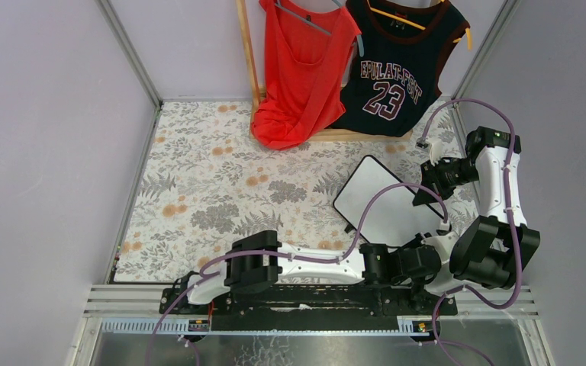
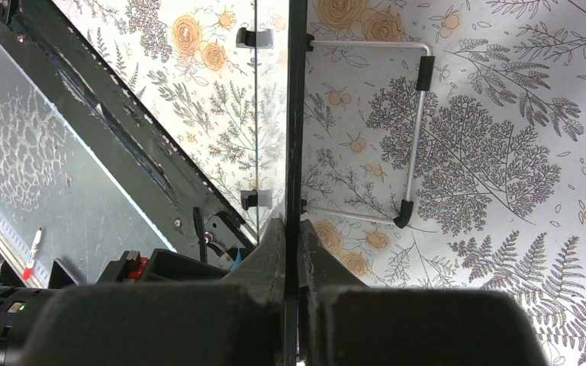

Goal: Erase the whiteboard

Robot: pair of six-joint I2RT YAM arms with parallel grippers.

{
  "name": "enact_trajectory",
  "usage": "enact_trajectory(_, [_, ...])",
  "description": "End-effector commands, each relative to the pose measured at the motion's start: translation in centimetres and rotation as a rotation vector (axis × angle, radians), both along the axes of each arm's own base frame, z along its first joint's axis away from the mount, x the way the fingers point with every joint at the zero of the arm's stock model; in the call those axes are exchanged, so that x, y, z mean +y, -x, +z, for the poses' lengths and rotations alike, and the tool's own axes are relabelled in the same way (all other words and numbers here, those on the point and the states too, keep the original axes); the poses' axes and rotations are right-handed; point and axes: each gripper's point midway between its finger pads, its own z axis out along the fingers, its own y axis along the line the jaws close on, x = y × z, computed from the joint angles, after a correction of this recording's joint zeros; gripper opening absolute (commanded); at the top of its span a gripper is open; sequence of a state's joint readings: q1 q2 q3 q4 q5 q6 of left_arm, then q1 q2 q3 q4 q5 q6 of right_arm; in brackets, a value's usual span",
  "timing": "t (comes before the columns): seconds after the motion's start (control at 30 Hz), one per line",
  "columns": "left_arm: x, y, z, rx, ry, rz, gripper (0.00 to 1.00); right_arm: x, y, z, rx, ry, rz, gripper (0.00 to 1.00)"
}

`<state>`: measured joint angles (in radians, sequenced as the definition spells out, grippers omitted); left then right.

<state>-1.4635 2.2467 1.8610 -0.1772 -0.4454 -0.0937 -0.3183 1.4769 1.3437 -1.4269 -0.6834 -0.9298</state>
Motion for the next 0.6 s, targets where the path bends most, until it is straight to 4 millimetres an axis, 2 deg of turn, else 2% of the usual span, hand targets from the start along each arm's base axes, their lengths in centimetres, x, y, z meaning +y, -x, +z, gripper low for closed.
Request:
enact_trajectory(0.0, [1.4,-4.3,-1.3,-0.041,-0.032,0.088,0.0,-0.4,2.5,-1.5,0.096,0.061,0.077,0.0])
enact_trajectory(0.13, [3.2,-6.8,-1.6,-0.052,-0.051,0.142,0.0,-0.5,2.6,-1.6,0.098,0.067,0.079,0.0])
enact_trajectory(0.43, [7.1,-11.4,0.2,-0.083,-0.043,0.261,0.0,-0.5,2.5,-1.6,0.099,0.067,0.077,0.0])
enact_trajectory(0.57, [7.7,-11.8,0.8,-0.079,-0.028,0.271,0.0,-0.5,2.5,-1.6,0.102,0.066,0.077,0.0])
